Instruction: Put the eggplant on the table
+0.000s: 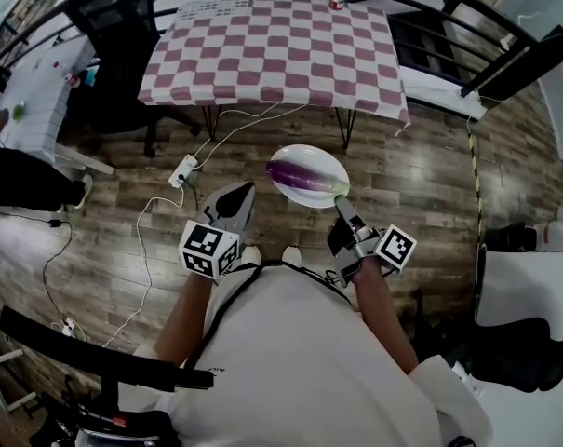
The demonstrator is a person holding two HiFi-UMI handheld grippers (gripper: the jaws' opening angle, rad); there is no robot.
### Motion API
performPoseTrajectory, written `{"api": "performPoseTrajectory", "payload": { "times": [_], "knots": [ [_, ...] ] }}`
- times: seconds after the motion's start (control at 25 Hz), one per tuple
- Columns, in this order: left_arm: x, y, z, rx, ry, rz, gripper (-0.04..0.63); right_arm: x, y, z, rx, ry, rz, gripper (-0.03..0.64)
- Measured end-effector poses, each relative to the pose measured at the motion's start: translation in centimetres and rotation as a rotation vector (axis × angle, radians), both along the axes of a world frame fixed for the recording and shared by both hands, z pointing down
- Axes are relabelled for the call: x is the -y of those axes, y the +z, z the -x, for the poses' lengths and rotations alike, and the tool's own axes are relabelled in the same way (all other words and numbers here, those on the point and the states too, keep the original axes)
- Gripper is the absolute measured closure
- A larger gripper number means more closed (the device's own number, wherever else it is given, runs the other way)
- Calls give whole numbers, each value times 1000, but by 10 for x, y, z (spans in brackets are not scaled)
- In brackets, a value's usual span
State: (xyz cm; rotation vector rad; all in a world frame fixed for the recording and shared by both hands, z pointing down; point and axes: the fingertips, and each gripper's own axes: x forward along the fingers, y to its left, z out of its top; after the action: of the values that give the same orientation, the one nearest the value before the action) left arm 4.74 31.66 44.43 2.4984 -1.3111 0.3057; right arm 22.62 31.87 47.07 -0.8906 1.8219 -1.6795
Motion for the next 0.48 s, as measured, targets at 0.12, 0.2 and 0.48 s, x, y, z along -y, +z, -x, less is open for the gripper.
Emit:
{"api": "performPoseTrajectory", "payload": {
  "times": [0.12,0.2,0.48],
  "knots": [
    [6,0,-7,3,-9,-4,594,6,1,-5,-2,-14,-4,592],
    [9,-2,-10,6,-13,-5,594,10,0,-8,-7,-23,-2,592],
    [12,0,-21,15,-38,-1,594,17,0,-19,3,-47,-3,592]
  ]
}}
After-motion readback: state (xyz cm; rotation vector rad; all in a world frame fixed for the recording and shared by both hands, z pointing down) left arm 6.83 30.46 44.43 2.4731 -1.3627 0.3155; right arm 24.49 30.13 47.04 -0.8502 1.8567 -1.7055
